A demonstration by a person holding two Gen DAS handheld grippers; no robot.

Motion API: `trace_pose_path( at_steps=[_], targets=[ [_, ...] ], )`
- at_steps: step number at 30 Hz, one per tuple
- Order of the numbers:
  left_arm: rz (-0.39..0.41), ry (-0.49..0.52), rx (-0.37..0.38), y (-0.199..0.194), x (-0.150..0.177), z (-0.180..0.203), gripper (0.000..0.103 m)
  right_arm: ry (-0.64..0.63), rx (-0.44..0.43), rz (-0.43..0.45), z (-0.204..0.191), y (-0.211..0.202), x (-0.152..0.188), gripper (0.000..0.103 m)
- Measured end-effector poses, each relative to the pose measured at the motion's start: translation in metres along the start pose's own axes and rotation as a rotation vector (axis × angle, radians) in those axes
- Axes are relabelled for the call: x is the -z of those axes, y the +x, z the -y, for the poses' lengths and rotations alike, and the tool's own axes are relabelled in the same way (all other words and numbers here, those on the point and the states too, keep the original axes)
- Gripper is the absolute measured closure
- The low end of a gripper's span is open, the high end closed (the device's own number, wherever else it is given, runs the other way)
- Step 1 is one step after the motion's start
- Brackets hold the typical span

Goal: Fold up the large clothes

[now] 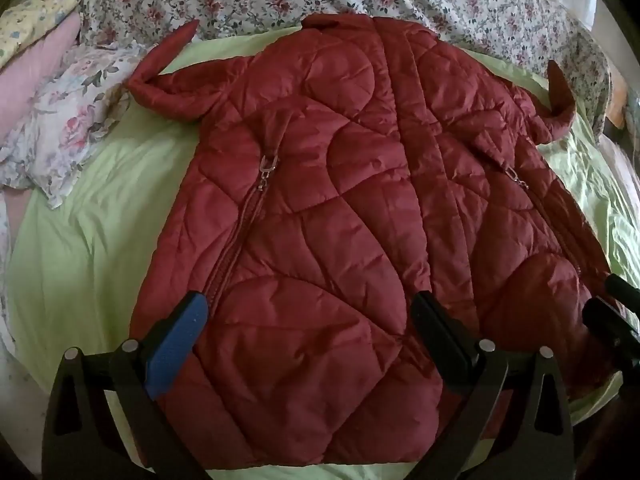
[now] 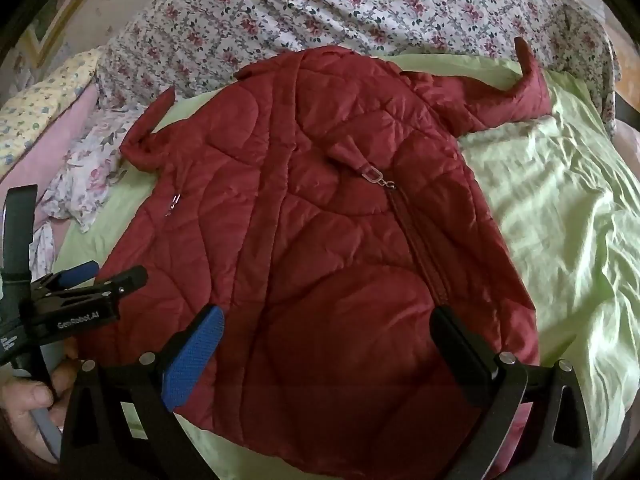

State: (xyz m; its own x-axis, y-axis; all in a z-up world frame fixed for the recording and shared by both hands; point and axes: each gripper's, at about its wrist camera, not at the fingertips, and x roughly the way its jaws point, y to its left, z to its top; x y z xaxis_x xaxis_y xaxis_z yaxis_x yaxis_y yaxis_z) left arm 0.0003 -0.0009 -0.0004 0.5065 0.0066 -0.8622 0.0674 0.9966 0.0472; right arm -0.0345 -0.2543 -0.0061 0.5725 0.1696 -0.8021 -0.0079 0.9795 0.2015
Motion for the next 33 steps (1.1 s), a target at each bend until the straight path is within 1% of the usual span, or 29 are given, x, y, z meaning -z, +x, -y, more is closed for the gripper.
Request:
trace_pose_path(
  at_steps=[7, 8, 12, 14, 19, 22, 24, 27, 30, 32, 33],
  targets=[
    [-0.005, -0.002, -0.003, 0.004, -0.002, 0.0, 0.001, -0.001, -0.002, -0.002, 0.0, -0.002, -0.002, 0.0],
    [0.002, 0.0, 0.002, 0.003, 0.0, -0.005, 0.001, 0.0, 0.001, -0.004, -0.001, -0.002, -0.002, 0.0],
    [0.006, -0.006, 0.011, 0.004, 0.0, -0.006, 0.001, -0.007, -0.006, 0.004, 0.002, -0.001, -0.001, 0.0],
    [0.003, 0.001, -0.002, 0.002, -0.003, -0.006, 0.001, 0.002, -0.018, 0.014, 0.001, -0.003, -0.004, 0.0],
    [0.007, 0.004, -0.006, 0.002, -0.005, -0.002, 0.001, 0.0, -0.023, 0.019, 0.0, -0.004, -0.006, 0.0],
    [0.003, 0.003, -0.001, 0.002, -0.006, -0.001, 0.001, -0.005, -0.007, 0.002, 0.001, -0.003, -0.007, 0.0],
    [0.0, 0.002, 0.002, 0.003, -0.006, 0.0, 0.001, -0.001, -0.02, 0.008, 0.002, -0.004, -0.007, 0.0],
    [-0.006, 0.001, 0.008, 0.005, -0.007, 0.001, 0.001, -0.005, -0.007, -0.012, 0.001, -0.002, -0.008, 0.0],
    [-0.01, 0.003, 0.011, 0.006, -0.007, 0.002, 0.001, 0.002, -0.013, -0.027, 0.002, 0.0, -0.009, 0.0],
    [-0.006, 0.005, 0.013, 0.007, -0.008, 0.003, 0.001, 0.005, -0.012, -0.042, 0.004, 0.001, -0.01, 0.0],
    [0.01, 0.008, 0.008, 0.008, -0.007, 0.003, 0.001, 0.007, -0.013, -0.043, 0.005, 0.001, -0.01, 0.0]
  ],
)
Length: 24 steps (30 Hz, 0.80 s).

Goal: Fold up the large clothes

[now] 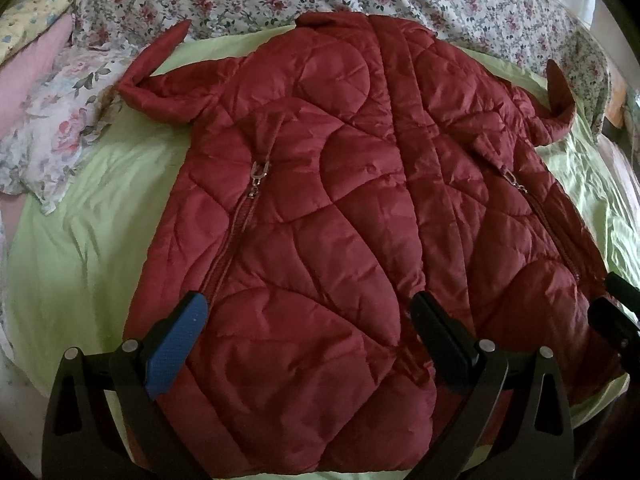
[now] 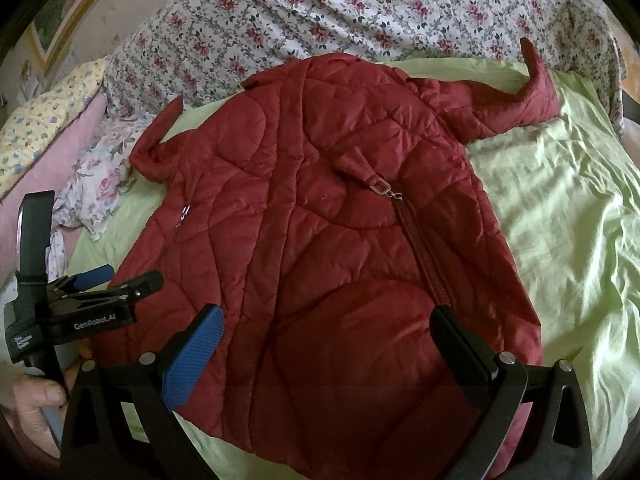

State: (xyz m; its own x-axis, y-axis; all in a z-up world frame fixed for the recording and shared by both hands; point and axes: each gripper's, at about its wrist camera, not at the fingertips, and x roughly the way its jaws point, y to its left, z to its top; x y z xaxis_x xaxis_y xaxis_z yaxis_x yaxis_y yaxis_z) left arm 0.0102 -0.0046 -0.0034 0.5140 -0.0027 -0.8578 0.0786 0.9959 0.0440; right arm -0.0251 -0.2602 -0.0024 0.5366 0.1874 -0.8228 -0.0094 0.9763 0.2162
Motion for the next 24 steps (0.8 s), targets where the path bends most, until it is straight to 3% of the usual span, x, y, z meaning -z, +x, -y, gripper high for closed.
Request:
trace_pose_path(
  at_steps=[18, 24],
  targets=[
    [-0.093, 0.01, 0.036, 0.019, -0.011, 0.001, 0.001, 0.066, -0.037, 0.061, 0.034, 0.002, -0.014, 0.0],
    [-0.082, 0.014, 0.014, 0.024, -0.022, -0.002, 0.001, 0.117, -0.036, 0.089, 0.058, -0.002, -0.035, 0.0]
  ],
)
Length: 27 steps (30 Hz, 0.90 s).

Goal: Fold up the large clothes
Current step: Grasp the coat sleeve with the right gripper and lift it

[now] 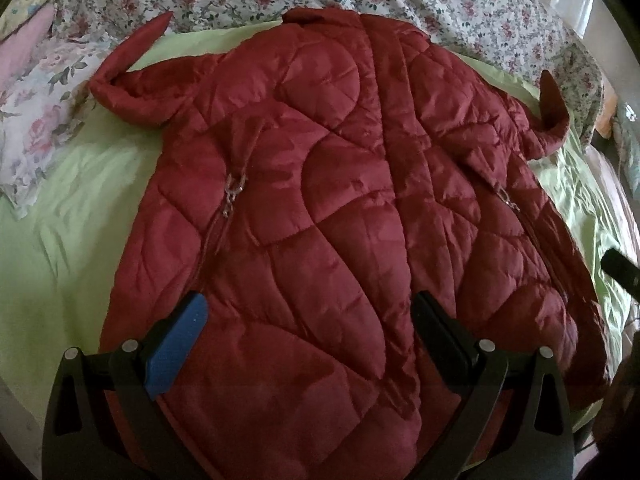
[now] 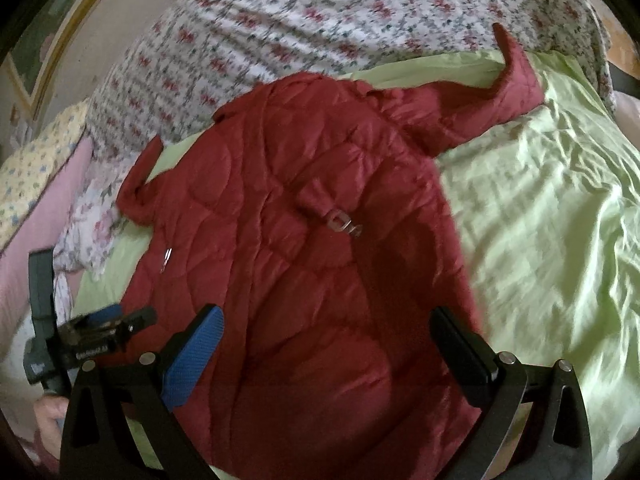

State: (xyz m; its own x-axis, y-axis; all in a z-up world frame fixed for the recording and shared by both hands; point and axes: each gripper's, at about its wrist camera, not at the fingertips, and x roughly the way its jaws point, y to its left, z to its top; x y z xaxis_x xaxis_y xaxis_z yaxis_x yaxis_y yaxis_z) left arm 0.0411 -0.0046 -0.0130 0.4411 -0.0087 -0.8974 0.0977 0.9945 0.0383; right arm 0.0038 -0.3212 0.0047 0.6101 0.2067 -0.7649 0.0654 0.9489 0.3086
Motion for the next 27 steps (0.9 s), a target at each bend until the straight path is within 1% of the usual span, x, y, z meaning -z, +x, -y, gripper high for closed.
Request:
trace_pose_path(
  at_steps=[7, 10, 13, 16, 21, 24, 27],
  targets=[
    [0.019, -0.011, -0.007, 0.004, -0.01, -0.009, 0.001, 0.066, 0.011, 0.057, 0.035, 0.001, -0.04, 0.0],
    [0.024, -0.016, -0.006, 0.007, -0.013, -0.012, 0.001, 0.075, 0.043, 0.094, 0.052, 0.001, -0.06, 0.001],
    [0.019, -0.019, -0.01, 0.01, -0.016, -0.015, 0.001, 0.109, 0.075, 0.116, 0.074, 0.004, -0.081, 0.002],
    [0.01, -0.021, -0.012, 0.013, -0.019, -0.016, 0.001, 0.133, 0.121, 0.152, 0.097, 0.008, -0.102, 0.002],
    [0.011, -0.032, -0.001, 0.014, -0.025, -0.018, 0.001, 0.162, 0.188, 0.171, 0.126, 0.023, -0.132, 0.003],
    [0.018, -0.033, 0.009, 0.016, -0.029, -0.019, 0.001, 0.182, 0.248, 0.194, 0.148, 0.032, -0.157, 0.005],
    [0.014, -0.035, 0.015, 0.019, -0.031, -0.019, 0.001, 0.21, 0.284, 0.204, 0.171, 0.045, -0.181, 0.006]
  ],
)
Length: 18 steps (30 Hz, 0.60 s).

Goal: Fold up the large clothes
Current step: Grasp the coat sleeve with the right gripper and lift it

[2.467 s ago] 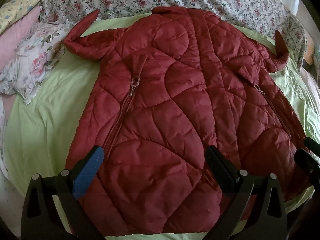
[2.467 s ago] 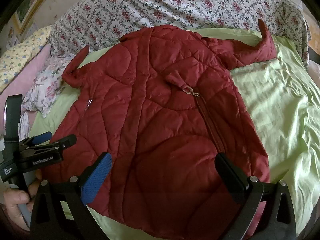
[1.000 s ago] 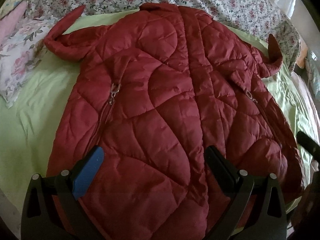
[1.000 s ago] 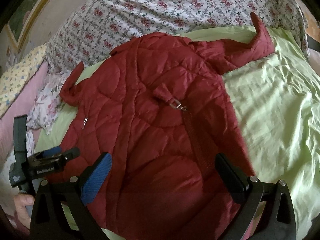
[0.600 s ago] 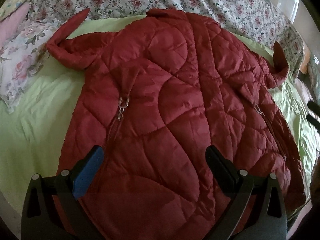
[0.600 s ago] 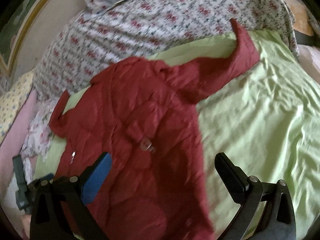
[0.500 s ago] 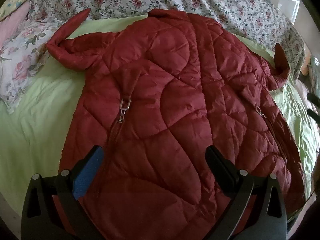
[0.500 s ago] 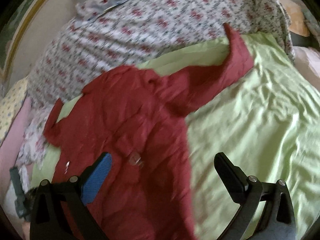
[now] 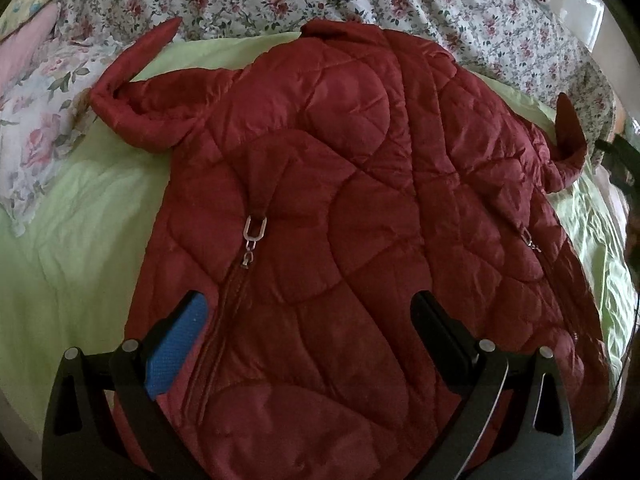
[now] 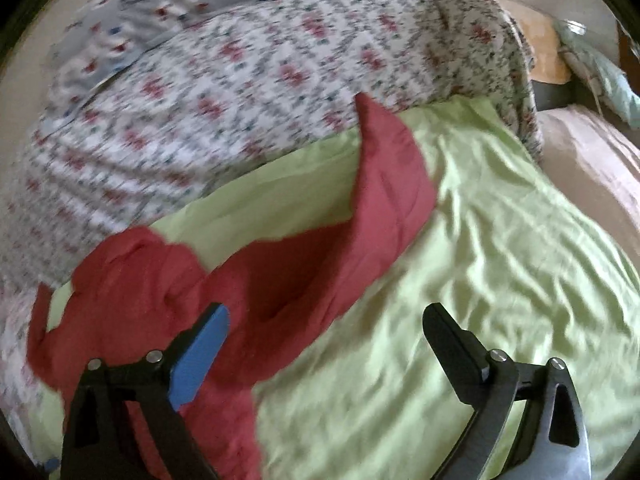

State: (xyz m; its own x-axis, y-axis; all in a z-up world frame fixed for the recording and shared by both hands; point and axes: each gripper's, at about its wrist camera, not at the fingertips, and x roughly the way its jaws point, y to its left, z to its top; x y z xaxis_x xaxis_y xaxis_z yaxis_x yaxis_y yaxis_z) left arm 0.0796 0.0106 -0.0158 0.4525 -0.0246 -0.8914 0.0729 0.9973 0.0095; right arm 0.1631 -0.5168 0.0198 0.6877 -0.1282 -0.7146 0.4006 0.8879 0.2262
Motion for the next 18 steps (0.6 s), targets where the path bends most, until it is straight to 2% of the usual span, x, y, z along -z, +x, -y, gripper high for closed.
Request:
trace_pose_path(
  at_steps=[9, 14, 15, 17, 18],
  targets=[
    [-0.017, -0.012, 0.028, 0.015, -0.009, -0.004, 0.001, 0.032, 0.121, -0.006, 0.018, 0.065, -0.053, 0.017],
    [-0.027, -0.01, 0.004, 0.021, -0.014, -0.007, 0.001, 0.054, 0.182, -0.034, 0.032, 0.098, -0.071, 0.022],
    [-0.029, -0.013, 0.007, 0.022, -0.015, -0.008, 0.001, 0.053, 0.19, -0.046, 0.034, 0.104, -0.073, 0.029],
    [-0.029, -0.018, 0.009, 0.023, -0.017, -0.009, 0.001, 0.06, 0.184, -0.068, 0.037, 0.113, -0.074, 0.05],
    [-0.026, -0.02, 0.01, 0.023, -0.017, -0.009, 0.001, 0.065, 0.166, -0.076, 0.038, 0.115, -0.074, 0.067]
  ],
)
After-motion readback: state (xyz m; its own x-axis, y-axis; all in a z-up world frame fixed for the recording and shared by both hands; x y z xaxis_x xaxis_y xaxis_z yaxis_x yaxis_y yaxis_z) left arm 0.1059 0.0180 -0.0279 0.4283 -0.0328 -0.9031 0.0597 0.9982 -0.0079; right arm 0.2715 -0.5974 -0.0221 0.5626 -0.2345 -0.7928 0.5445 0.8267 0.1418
